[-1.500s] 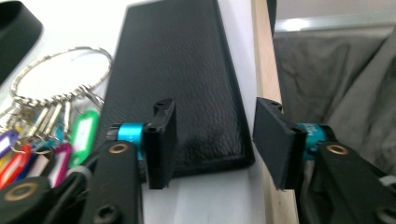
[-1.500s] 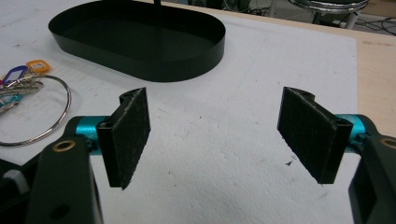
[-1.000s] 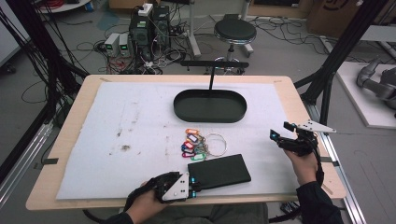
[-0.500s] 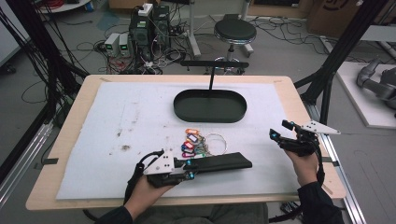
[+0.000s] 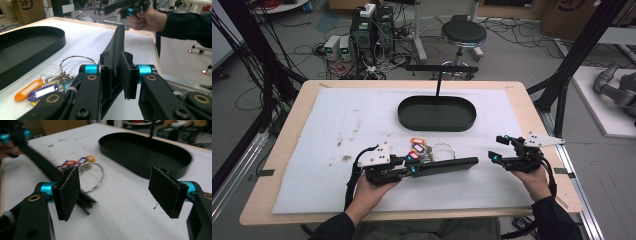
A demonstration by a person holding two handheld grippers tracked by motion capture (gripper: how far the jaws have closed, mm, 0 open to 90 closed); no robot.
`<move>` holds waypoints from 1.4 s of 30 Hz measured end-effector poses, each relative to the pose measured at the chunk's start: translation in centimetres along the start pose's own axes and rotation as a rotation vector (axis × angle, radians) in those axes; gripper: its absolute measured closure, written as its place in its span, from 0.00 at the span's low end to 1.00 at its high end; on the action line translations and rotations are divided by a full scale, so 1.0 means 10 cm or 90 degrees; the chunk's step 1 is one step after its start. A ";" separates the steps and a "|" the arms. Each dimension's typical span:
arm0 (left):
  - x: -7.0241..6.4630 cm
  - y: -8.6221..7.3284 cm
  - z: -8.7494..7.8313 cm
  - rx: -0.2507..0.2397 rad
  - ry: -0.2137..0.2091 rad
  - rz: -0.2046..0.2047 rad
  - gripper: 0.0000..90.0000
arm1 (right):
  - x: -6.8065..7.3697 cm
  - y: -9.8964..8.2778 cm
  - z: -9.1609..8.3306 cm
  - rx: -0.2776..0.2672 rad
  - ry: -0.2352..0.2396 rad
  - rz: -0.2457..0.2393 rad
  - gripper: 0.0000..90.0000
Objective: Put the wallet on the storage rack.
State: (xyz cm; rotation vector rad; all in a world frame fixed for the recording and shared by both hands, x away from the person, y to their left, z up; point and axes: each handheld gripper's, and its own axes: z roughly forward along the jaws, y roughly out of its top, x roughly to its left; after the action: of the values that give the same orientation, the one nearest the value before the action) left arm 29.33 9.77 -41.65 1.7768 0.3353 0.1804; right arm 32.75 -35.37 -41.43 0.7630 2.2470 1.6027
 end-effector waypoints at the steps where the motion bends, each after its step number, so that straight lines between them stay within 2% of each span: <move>1: 0.02 0.00 0.00 -0.002 0.000 -0.004 0.88 | 0.01 0.00 0.02 0.005 0.011 -0.005 0.29; 2: 0.03 -0.01 0.00 -0.002 0.000 -0.006 0.88 | 0.03 0.00 0.07 0.017 0.026 -0.010 0.30; 3: 0.03 -0.01 0.00 -0.002 0.000 -0.006 0.88 | 0.03 0.00 0.07 0.017 0.026 -0.010 0.30; 4: 0.05 -0.01 -0.01 -0.005 -0.002 -0.009 0.88 | 0.06 -0.01 0.15 0.039 0.049 -0.020 0.30; 5: 0.05 -0.01 -0.01 -0.005 -0.002 -0.009 0.88 | 0.08 -0.01 0.17 0.046 0.055 -0.021 0.31; 10: 0.07 -0.02 -0.01 -0.012 -0.007 -0.018 0.88 | 0.16 0.01 0.36 0.069 0.106 -0.039 0.37; 12: 0.08 -0.02 -0.01 -0.012 -0.008 -0.018 0.88 | 0.19 0.01 0.39 0.074 0.114 -0.042 0.40; 13: 0.08 -0.03 -0.01 -0.015 -0.012 -0.020 0.87 | 0.24 0.02 0.46 0.086 0.132 -0.056 0.47; 14: 0.08 -0.03 -0.01 -0.015 -0.012 -0.020 0.87 | 0.24 0.02 0.46 0.086 0.132 -0.056 0.47; 15: 0.08 -0.03 -0.01 -0.014 -0.012 -0.019 0.87 | 0.27 0.02 0.52 0.099 0.147 -0.074 0.59; 16: 0.09 -0.04 -0.02 -0.016 -0.011 -0.017 0.86 | 0.28 0.02 0.53 0.102 0.145 -0.080 0.60; 17: 0.09 -0.04 -0.02 -0.016 -0.011 -0.017 0.85 | 0.29 0.02 0.53 0.101 0.143 -0.085 0.65; 18: 0.10 -0.04 -0.03 -0.020 0.000 -0.011 0.83 | 0.29 0.03 0.52 0.102 0.150 -0.090 0.72; 19: 0.11 -0.05 -0.05 -0.023 0.011 -0.011 0.80 | 0.29 0.03 0.51 0.101 0.155 -0.094 0.75; 21: 0.14 -0.05 -0.06 -0.015 0.024 -0.009 0.66 | 0.29 0.03 0.50 0.095 0.167 -0.095 0.81; 24: 0.16 -0.07 -0.07 -0.014 0.028 -0.009 0.55 | 0.33 0.05 0.48 0.085 0.185 -0.100 0.84; 25: 0.17 -0.08 -0.05 -0.003 0.035 0.000 0.50 | 0.34 0.05 0.47 0.084 0.192 -0.098 0.84; 26: 0.17 -0.08 -0.05 -0.003 0.035 0.000 0.46 | 0.34 0.05 0.47 0.083 0.197 -0.096 0.84; 27: 0.18 -0.09 -0.03 0.012 0.031 0.003 0.44 | 0.34 0.05 0.46 0.082 0.201 -0.094 0.84; 28: 0.18 -0.09 -0.03 0.012 0.031 0.003 0.44 | 0.34 0.05 0.46 0.082 0.201 -0.094 0.84; 29: 0.19 -0.10 -0.01 0.018 0.019 0.002 0.44 | 0.34 0.05 0.44 0.076 0.208 -0.090 0.84; 33: 0.16 -0.11 0.05 0.028 -0.002 0.018 0.44 | 0.35 0.05 0.42 0.066 0.219 -0.088 0.85; 38: 0.16 -0.12 0.09 0.038 -0.020 0.016 0.45 | 0.37 0.05 0.40 0.048 0.237 -0.082 0.85; 41: 0.14 -0.12 0.11 0.040 -0.042 0.027 0.54 | 0.38 0.06 0.39 0.038 0.243 -0.077 0.85; 42: 0.14 -0.12 0.11 0.040 -0.042 0.027 0.56 | 0.38 0.06 0.39 0.033 0.245 -0.077 0.85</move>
State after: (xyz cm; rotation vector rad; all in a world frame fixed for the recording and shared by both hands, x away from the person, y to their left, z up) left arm 30.79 9.46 -43.18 1.8482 0.2594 0.1427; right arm 31.76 -30.00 -41.90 0.3401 2.5473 1.7587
